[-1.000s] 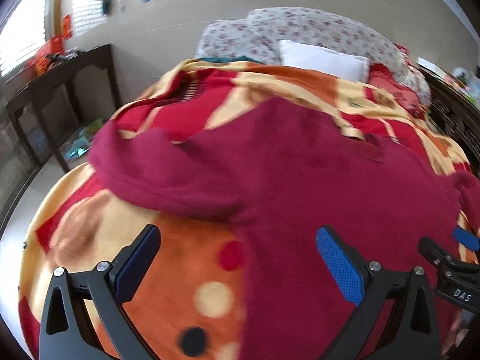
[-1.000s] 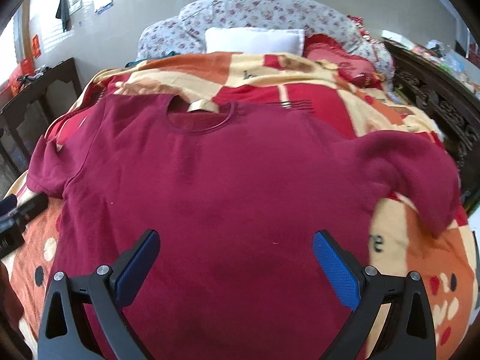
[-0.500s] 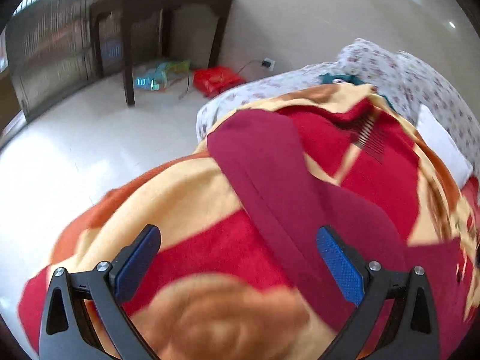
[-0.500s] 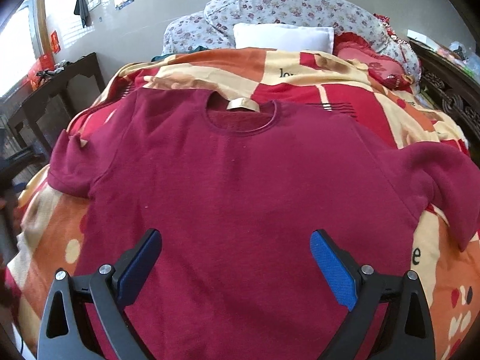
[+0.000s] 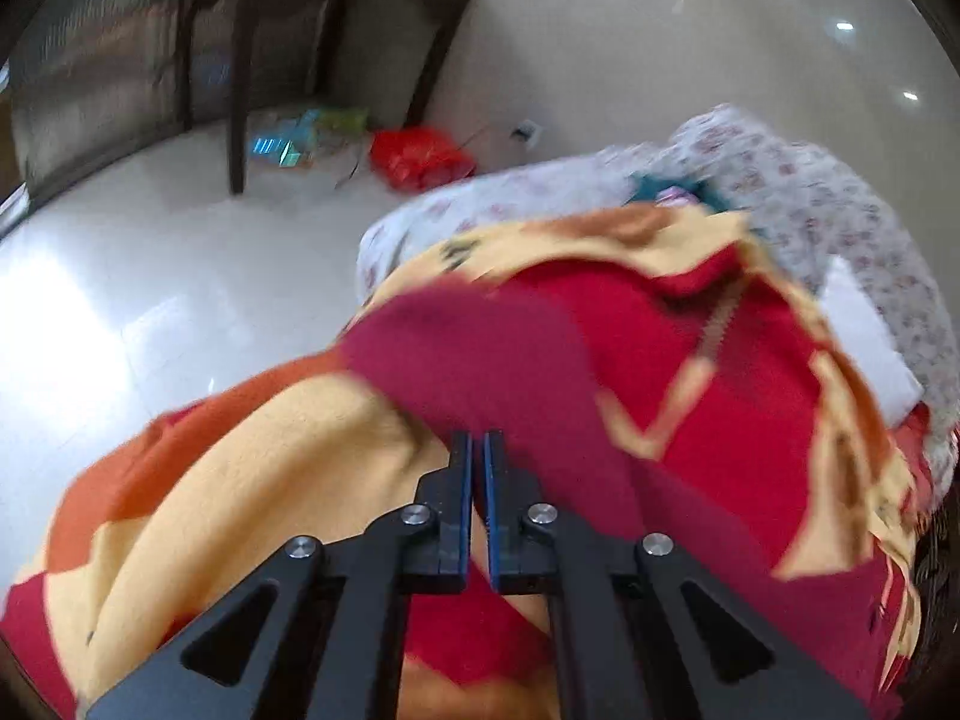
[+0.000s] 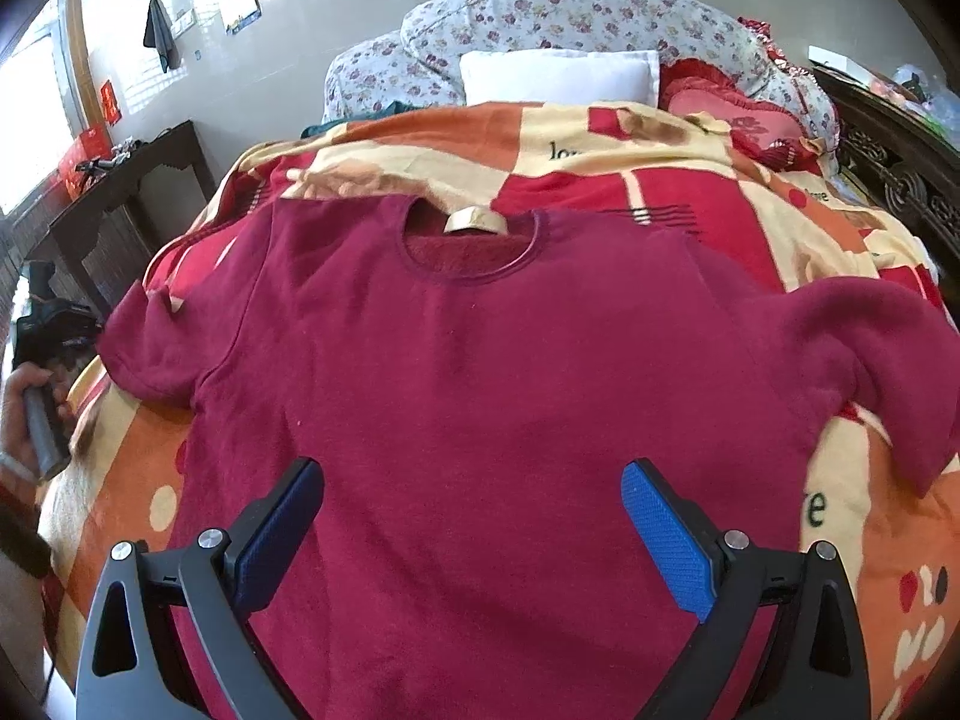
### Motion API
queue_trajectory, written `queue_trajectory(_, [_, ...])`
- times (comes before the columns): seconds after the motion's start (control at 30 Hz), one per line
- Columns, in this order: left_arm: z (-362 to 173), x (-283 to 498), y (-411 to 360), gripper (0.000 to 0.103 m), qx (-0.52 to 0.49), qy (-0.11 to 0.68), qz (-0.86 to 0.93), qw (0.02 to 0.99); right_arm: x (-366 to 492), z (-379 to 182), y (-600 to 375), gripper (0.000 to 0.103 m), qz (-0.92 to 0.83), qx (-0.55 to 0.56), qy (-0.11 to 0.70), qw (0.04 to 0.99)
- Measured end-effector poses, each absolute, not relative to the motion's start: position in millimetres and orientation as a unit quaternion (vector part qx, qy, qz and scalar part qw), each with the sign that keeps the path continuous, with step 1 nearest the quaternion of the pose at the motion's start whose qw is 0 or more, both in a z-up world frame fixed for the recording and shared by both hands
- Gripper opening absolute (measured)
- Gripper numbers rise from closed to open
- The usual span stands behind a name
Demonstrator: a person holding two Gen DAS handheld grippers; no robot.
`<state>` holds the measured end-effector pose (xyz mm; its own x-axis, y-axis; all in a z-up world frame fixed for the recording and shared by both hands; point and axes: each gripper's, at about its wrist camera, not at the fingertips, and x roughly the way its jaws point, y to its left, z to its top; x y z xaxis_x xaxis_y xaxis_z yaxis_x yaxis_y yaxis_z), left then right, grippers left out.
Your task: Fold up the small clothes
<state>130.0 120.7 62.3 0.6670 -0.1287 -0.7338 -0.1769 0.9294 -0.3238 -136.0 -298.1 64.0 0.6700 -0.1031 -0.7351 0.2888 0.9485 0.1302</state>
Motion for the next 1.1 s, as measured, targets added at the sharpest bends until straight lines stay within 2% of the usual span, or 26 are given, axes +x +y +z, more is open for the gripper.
queue_trajectory(0.2, [153.6, 53.7, 39.9, 0.004, -0.146, 0.318, -0.114, 0.930, -151.3, 75.8, -321.5, 0.101, -0.121, 0.140, 0.372, 0.909])
queue_trajectory(0.37, [182.4, -1.1, -63.2, 0.003, -0.103, 0.298, -0.242, 0.917, -168.8, 84.7, -345.8, 0.101, -0.139, 0.152, 0.358, 0.911])
queue_trajectory(0.47, [168.6, -29.1, -135.0, 0.003, -0.067, 0.315, -0.309, 0.895, -181.5, 87.3, -363.4, 0.101, -0.157, 0.156, 0.354, 0.909])
queue_trajectory(0.57, [129.3, -49.4, -202.8, 0.003, -0.032, 0.350, -0.339, 0.873, -193.3, 85.9, -384.9, 0.101, -0.179, 0.165, 0.357, 0.902])
queue_trajectory(0.73, [62.6, -63.5, -261.6, 0.004, 0.036, 0.401, -0.354, 0.844, -208.7, 78.9, -416.2, 0.102, -0.210, 0.188, 0.366, 0.887])
queue_trajectory(0.8, [55.0, -66.3, -260.6, 0.010, 0.051, 0.414, -0.360, 0.835, -208.0, 77.6, -422.3, 0.102, -0.207, 0.195, 0.368, 0.885])
queue_trajectory(0.83, [58.0, -67.7, -254.2, 0.016, 0.052, 0.414, -0.369, 0.830, -206.9, 77.4, -422.7, 0.102, -0.205, 0.195, 0.367, 0.886])
queue_trajectory(0.9, [76.0, -72.6, -231.8, 0.041, 0.059, 0.392, -0.373, 0.839, -201.3, 80.2, -419.1, 0.102, -0.191, 0.190, 0.364, 0.892])
queue_trajectory(0.93, [83.0, -74.2, -220.5, 0.066, 0.063, 0.376, -0.367, 0.848, -195.8, 81.3, -415.5, 0.102, -0.179, 0.186, 0.364, 0.895])
queue_trajectory(0.97, [91.5, -76.7, -206.4, 0.078, 0.063, 0.359, -0.360, 0.859, -189.1, 81.3, -411.5, 0.102, -0.164, 0.185, 0.367, 0.897])
queue_trajectory(1.1, [115.9, -73.2, -142.5, 0.078, 0.086, 0.304, -0.300, 0.900, -165.9, 75.8, -397.7, 0.102, -0.135, 0.180, 0.378, 0.898])
